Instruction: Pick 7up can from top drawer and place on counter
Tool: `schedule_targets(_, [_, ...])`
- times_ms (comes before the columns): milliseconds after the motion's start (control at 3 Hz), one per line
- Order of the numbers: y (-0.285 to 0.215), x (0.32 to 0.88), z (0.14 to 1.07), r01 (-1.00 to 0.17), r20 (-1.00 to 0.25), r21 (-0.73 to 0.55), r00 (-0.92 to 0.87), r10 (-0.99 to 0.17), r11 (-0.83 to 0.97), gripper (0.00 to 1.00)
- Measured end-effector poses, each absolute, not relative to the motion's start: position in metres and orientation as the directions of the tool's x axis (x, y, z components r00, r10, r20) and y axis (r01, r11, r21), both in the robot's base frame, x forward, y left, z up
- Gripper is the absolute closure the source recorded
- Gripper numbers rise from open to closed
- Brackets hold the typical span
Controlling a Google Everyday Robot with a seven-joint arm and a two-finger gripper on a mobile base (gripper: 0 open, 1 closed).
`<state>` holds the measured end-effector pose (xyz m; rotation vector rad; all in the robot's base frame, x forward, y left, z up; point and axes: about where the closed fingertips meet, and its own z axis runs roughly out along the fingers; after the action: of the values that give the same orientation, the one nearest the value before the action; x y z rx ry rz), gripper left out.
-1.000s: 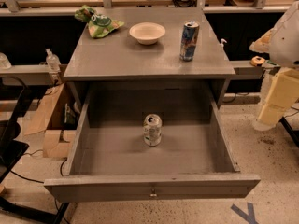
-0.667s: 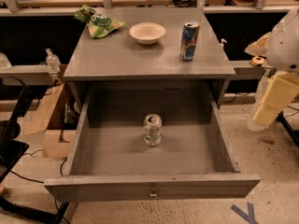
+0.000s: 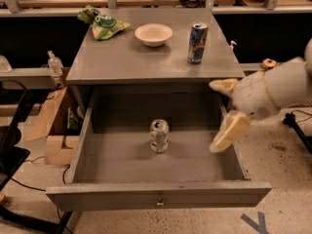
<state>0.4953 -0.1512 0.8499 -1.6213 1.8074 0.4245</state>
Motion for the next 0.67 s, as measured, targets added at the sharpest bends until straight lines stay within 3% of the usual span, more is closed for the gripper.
schedule_targets(333, [-0.106, 0.527, 0.816, -0.959, -0.808, -0.215, 0.068, -0.585, 0.185, 0.0])
schedule_targets(667, [-0.081, 0.537, 0.787, -0.957, -0.844, -0.207, 0.07, -0.532, 0.203, 0.0])
